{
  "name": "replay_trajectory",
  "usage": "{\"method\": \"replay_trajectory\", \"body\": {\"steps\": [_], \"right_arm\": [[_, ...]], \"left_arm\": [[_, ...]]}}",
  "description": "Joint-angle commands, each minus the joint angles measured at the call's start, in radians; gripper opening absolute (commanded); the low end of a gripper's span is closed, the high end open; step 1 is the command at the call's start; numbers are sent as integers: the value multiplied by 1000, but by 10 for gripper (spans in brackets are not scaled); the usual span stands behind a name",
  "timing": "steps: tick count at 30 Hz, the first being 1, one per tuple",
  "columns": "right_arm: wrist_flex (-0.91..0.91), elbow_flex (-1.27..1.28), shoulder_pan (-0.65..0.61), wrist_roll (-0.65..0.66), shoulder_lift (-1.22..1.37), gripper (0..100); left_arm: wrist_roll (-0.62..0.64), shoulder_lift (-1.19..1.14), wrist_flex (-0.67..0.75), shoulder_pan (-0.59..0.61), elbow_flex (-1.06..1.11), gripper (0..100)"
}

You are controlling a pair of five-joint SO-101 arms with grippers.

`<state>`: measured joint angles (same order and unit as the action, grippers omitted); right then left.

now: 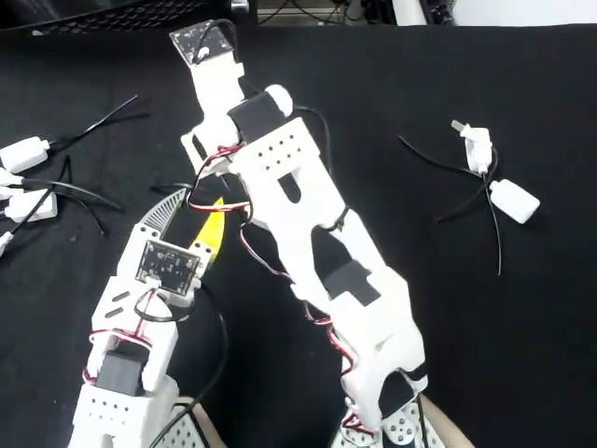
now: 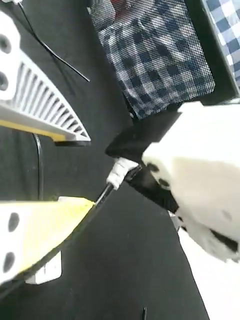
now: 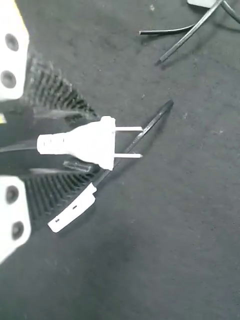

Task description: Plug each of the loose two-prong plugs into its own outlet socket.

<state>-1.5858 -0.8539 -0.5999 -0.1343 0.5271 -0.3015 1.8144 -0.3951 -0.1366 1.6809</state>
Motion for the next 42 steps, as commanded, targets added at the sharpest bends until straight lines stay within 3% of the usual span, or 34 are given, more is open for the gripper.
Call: {"method": "replay_trajectory", "body": {"steps": [1,10,18,28,36,42], "right_arm": [[12,-50,-6,-11,-19,13],[12,-68,-9,37,-12,14],[121,-120,11,75,38,12],[-26,-288,5,74,33,12],[-163,-449,-43,80,-1,12],[-166,-283,-94,74,-142,12]], "left_arm": [[12,6,20,-27,19,184],[12,8,18,-33,19,185],[12,3,14,-64,21,185],[14,0,-100,-157,19,184],[14,0,-100,-79,19,184],[14,0,-100,-28,19,184]]}}
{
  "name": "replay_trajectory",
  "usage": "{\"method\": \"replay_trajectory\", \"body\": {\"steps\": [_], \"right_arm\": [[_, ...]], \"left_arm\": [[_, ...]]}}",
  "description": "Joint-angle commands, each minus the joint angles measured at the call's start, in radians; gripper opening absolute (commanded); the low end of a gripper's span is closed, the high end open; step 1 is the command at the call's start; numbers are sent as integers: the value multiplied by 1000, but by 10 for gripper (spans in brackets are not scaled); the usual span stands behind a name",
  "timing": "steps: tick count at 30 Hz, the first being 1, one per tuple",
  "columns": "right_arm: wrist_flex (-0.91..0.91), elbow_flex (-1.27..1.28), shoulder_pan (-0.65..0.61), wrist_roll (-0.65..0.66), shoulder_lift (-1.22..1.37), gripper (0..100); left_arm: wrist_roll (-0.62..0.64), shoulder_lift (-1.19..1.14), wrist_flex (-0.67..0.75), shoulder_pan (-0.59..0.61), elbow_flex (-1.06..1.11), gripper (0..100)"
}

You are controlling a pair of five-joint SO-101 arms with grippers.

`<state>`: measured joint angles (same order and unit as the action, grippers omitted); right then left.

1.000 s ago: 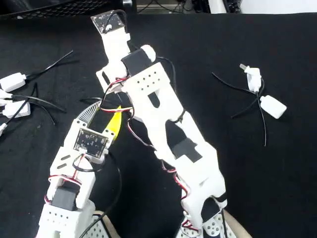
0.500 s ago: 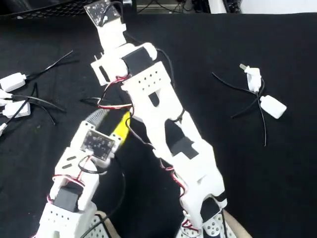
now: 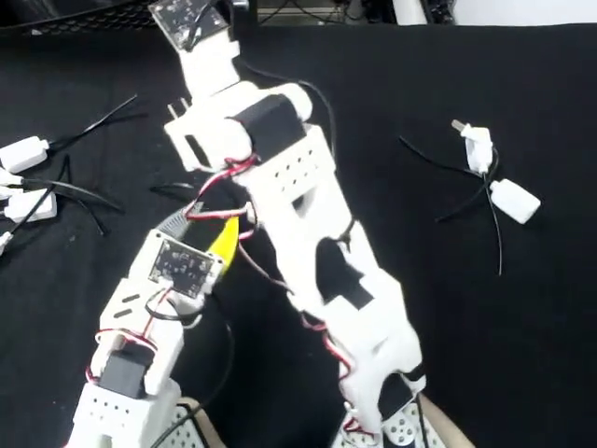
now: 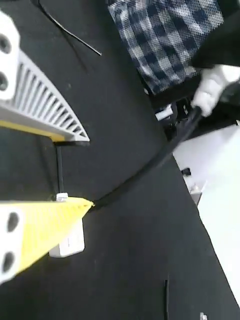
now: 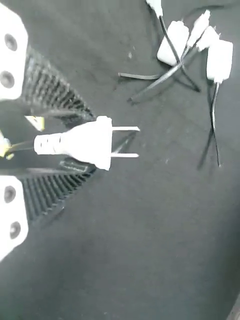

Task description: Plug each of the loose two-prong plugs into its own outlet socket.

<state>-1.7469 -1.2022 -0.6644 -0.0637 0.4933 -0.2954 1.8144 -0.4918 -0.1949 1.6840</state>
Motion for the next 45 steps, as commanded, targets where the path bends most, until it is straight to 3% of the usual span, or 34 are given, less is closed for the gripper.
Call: {"method": "replay_trajectory", "body": {"steps": [1,11,17,20,27,31,36,39,45], "right_arm": [[-5,114,-35,3,-133,12],[68,426,-51,72,-329,12],[20,435,-44,-104,-329,12],[17,432,-5,-129,-335,12],[-14,449,138,8,-337,12],[-15,538,152,115,-337,12],[-12,679,77,224,-337,12],[0,740,34,299,-337,12],[57,769,32,350,-334,12]], "left_arm": [[8,0,-3,30,16,184],[6,0,-8,33,16,184],[0,3,-6,-7,16,184],[-2,3,-3,7,16,184],[-2,6,-2,216,16,184],[6,6,-3,286,7,184],[15,8,0,285,-30,184],[83,8,0,269,-90,184],[153,8,0,206,-205,184]]}}
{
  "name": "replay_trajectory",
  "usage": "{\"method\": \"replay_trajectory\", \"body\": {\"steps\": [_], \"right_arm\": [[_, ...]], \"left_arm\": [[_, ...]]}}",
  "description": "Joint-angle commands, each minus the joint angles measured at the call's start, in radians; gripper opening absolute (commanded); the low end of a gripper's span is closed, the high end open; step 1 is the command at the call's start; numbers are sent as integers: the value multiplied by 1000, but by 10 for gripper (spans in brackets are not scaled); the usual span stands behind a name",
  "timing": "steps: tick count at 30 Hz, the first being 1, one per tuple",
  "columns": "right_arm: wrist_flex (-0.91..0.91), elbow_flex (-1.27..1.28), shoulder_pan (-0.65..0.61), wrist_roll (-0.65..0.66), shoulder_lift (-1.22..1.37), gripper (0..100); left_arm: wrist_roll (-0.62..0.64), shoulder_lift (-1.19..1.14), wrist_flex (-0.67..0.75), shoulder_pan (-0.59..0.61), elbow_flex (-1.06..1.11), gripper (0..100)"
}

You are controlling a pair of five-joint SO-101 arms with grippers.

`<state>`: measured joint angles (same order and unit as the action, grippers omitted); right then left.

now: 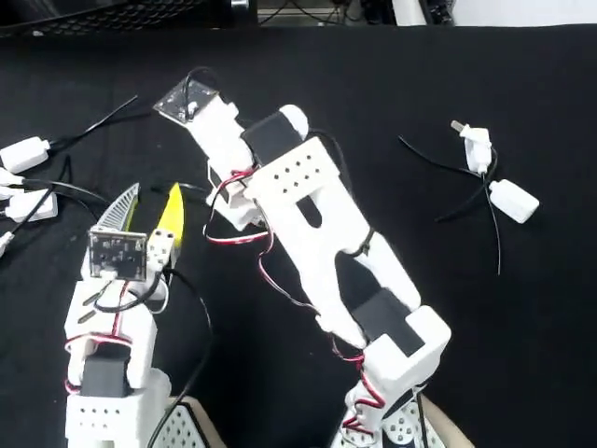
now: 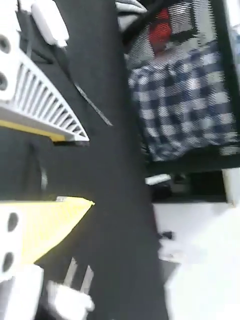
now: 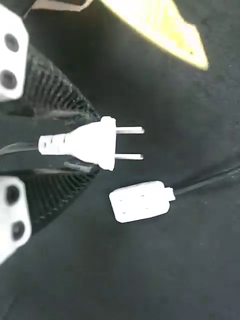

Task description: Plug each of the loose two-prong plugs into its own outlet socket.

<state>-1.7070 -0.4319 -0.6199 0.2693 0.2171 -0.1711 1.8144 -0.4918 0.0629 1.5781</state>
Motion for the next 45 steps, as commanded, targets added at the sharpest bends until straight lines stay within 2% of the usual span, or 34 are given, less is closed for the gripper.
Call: {"method": "replay_trajectory", "body": {"steps": [1,7,12,19,24,31,45], "right_arm": [[17,-1,-12,14,-58,12],[12,-8,-14,11,-61,12],[-52,-22,-14,12,-61,12],[-54,-16,-31,54,-171,12],[-57,58,-44,54,-209,12],[-57,131,-41,54,-295,12],[-57,134,-40,55,-323,12]], "left_arm": [[26,8,0,-70,-102,184],[23,8,-2,-188,-65,184],[23,8,6,-234,5,184],[23,2,262,-234,125,184],[23,0,253,-237,122,184],[23,2,150,-236,122,184],[23,2,146,-265,122,184]]}}
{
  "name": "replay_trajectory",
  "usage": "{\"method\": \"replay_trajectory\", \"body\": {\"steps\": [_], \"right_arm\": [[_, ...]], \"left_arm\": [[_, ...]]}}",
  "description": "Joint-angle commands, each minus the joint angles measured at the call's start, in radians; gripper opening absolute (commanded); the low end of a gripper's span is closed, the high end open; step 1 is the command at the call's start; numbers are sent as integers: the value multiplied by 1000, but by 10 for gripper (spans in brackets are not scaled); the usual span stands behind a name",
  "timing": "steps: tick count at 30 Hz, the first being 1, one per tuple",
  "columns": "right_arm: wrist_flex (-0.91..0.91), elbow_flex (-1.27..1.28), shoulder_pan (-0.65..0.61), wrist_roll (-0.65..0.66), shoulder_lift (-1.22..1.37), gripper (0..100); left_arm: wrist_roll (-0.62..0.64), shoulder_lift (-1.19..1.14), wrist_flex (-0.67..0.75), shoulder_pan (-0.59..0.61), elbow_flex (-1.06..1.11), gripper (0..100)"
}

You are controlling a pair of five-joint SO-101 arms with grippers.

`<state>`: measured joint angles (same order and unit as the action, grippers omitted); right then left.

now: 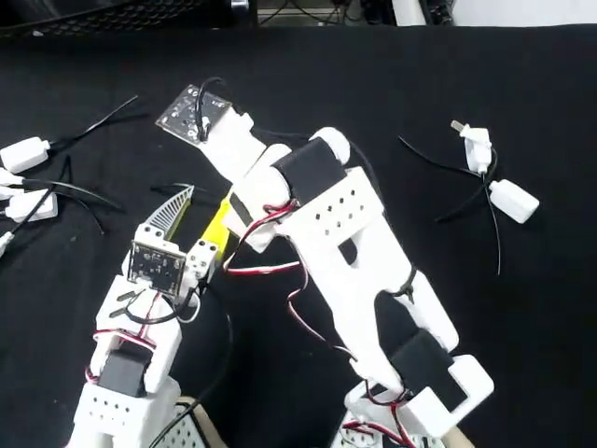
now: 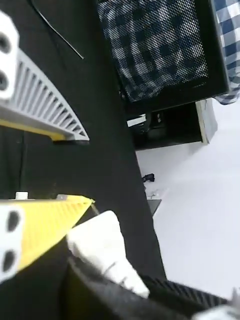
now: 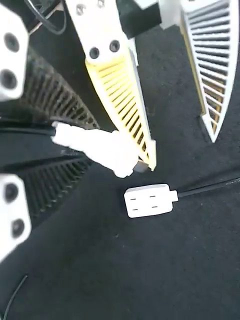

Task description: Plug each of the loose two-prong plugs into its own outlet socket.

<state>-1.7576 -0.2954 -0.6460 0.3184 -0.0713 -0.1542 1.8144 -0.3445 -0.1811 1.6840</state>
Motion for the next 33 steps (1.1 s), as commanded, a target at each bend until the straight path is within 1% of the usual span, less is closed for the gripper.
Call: {"method": "replay_trajectory", "body": {"steps": [1,5,8,11,15,18,21,24,26,30,33], "right_arm": [[-6,-2,-14,6,-35,12],[-6,2,-14,6,-33,12],[-6,56,-12,41,-33,12],[-5,116,31,52,-36,12],[-3,130,107,57,-35,12],[-2,133,112,74,-33,12],[8,142,104,75,-27,12],[9,205,100,77,8,12],[12,271,98,77,47,12],[68,398,101,78,124,14],[153,483,101,78,162,15]], "left_arm": [[6,2,-2,-19,16,184],[6,2,-2,-12,16,184],[5,2,-2,-2,16,184],[5,2,-2,56,16,184],[6,2,-2,156,16,184],[6,2,-6,179,16,184],[6,2,-57,177,16,184],[5,3,-124,189,16,184],[5,5,-160,219,16,184],[5,5,-170,278,16,184],[5,5,-170,298,16,184]]}}
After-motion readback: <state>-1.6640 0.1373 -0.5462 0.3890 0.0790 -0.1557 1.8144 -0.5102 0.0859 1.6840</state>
